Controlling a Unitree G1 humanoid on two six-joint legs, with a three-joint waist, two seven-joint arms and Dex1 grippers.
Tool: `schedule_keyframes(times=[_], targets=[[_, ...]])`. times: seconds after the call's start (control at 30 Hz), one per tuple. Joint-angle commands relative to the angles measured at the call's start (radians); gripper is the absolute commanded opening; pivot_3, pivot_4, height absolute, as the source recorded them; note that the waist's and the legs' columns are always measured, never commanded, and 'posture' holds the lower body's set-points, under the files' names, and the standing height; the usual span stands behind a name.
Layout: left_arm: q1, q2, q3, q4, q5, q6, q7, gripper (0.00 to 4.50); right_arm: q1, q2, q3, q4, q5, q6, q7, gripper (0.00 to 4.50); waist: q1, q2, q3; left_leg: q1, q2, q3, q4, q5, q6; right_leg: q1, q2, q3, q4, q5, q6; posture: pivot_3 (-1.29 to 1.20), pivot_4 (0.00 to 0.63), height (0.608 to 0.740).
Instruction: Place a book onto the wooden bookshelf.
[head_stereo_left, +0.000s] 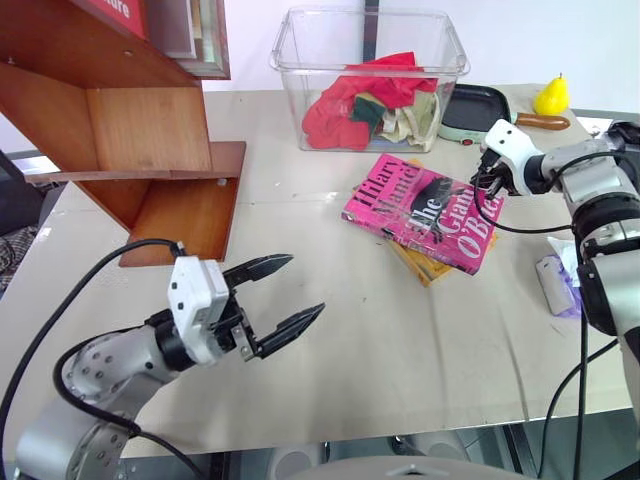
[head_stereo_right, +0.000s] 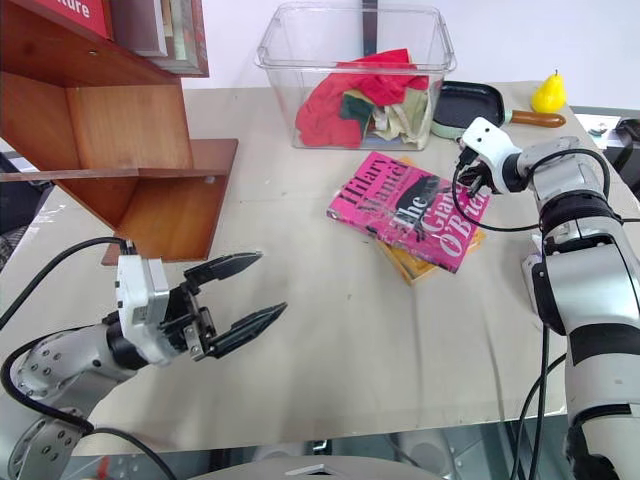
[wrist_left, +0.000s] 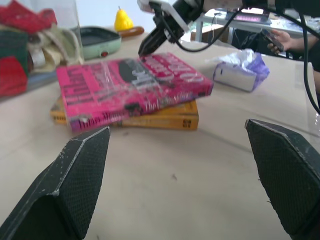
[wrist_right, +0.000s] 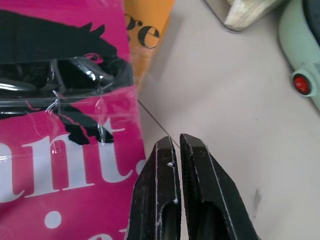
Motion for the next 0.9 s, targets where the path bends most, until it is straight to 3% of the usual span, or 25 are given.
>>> schedule_keyframes(times=[0.03,0.63,0.8,0.9], targets=[[0.026,-0.004,0.031,-0.013,0.003,-0.043,-0.031,4.50,-0.019,0.007,-0.024,-0.026,-0.001,-0.016,0.047,0.03,0.000,0.000,0.000,0.000,0.000,0.000,0.000,0.000,0.000,0.000,0.000,0.000,0.000,0.000,0.000,0.00,0.150,0.740],[0.028,0.000,0.007,0.017,0.013,-0.050,-0.051,4.50,0.056,-0.007,-0.043,-0.134,0.003,-0.029,0.124,0.03,0.002,0.000,0.000,0.000,0.000,0.001,0.000,0.000,0.000,0.000,0.000,0.000,0.000,0.000,0.000,0.00,0.150,0.740],[0.030,-0.013,-0.012,-0.001,0.006,0.009,0.032,4.50,0.083,-0.084,-0.094,-0.217,0.040,-0.095,0.160,0.03,0.005,0.001,0.000,0.000,0.000,0.001,0.000,0.000,0.000,0.000,-0.001,0.000,0.000,0.000,0.000,0.00,0.150,0.740],[0.010,-0.015,-0.034,0.001,0.008,0.040,0.064,4.50,0.146,-0.166,-0.165,-0.361,0.113,-0.061,0.220,0.88,0.012,0.001,0.000,0.000,0.000,0.000,0.000,0.000,0.000,0.000,-0.001,0.000,0.000,0.000,0.001,0.00,0.150,0.740]])
